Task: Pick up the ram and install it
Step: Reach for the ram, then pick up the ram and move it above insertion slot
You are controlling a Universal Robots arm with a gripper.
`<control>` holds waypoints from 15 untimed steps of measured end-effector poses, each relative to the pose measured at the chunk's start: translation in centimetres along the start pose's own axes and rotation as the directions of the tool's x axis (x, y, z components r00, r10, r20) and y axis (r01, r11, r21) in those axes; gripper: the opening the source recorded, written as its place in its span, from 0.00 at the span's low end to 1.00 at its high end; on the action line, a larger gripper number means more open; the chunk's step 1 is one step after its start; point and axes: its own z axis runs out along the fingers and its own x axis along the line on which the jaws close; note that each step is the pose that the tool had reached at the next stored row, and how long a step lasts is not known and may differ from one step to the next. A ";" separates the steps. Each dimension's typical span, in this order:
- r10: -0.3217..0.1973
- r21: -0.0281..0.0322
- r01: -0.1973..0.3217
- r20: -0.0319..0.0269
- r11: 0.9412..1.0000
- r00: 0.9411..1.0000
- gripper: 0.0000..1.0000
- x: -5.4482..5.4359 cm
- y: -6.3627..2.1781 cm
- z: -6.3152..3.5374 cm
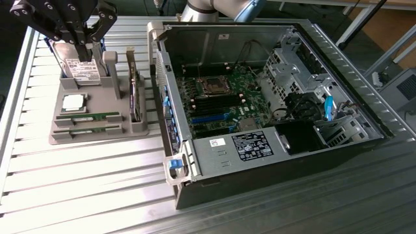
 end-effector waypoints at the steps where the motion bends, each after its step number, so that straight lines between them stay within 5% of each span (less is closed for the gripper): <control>1: 0.000 0.000 0.000 0.000 1.000 1.000 0.09 0.0 0.00 0.00; 9: -0.005 0.001 0.005 0.000 1.000 1.000 0.09 0.0 -0.01 0.00; 15: -0.102 -0.001 0.102 -0.004 0.995 0.995 0.09 0.0 0.00 0.00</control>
